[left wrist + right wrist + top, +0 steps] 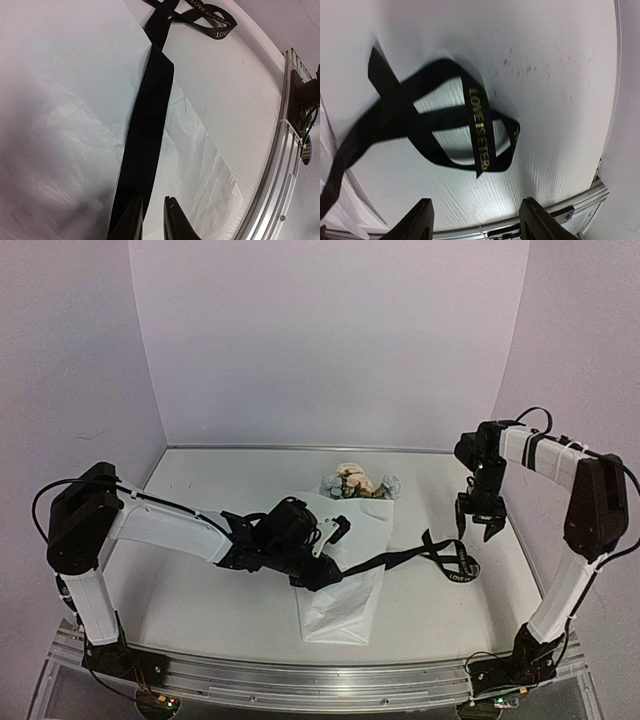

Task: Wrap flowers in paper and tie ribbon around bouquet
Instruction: Adjust the left side of the ribbon at the center of the board, then pick up the right side of the ribbon from the center of the board.

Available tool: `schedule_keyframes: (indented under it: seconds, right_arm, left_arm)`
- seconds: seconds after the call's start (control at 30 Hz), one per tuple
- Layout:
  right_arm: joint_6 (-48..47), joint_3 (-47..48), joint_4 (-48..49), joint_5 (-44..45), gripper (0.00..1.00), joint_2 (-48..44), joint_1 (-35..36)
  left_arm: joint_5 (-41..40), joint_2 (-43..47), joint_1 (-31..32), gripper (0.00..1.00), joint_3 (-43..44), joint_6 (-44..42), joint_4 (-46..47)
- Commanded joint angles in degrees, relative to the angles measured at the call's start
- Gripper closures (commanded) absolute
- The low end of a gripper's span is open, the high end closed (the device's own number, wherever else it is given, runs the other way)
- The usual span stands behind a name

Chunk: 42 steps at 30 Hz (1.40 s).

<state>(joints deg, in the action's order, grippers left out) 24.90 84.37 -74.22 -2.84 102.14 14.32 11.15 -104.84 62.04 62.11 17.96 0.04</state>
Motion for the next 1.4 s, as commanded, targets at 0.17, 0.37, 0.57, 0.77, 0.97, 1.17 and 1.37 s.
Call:
schedule_keyframes:
  seconds: [0.17,0.37,0.57,0.77,0.97,1.17,1.37]
  right_arm:
    - [5.15,-19.44,10.27,2.57,0.38,-5.98,1.08]
    - [8.64,-21.13,16.34,3.07,0.41,-2.56,-1.84]
    - [11.04,-24.23,21.68,5.86,0.47,-1.26,-3.79]
    - [14.12,-25.79,24.68,3.69,0.55,0.36,-4.66]
    - [17.27,-30.94,26.28,5.45,0.89,-5.37,-4.67]
    - [18.67,-34.88,19.36,5.04,0.99,-18.83,-3.18]
    - [18.8,-37.92,14.04,5.06,0.98,-30.38,1.63]
  left_arm:
    - [0.88,1.16,-0.07,0.83,0.29,0.06,1.67]
    - [0.02,1.13,-0.06,0.83,0.84,-0.2,1.13]
    - [-0.07,1.11,-0.08,0.84,1.54,-0.2,0.61]
    - [-0.44,1.13,-0.08,0.84,1.66,-0.38,0.31]
    - [-2.11,1.13,-0.24,0.84,1.94,0.28,0.31]
    - [-4.24,0.01,-0.84,0.89,2.57,1.2,0.31]
    - [-3.17,-1.78,-0.88,0.91,3.63,0.96,0.32]
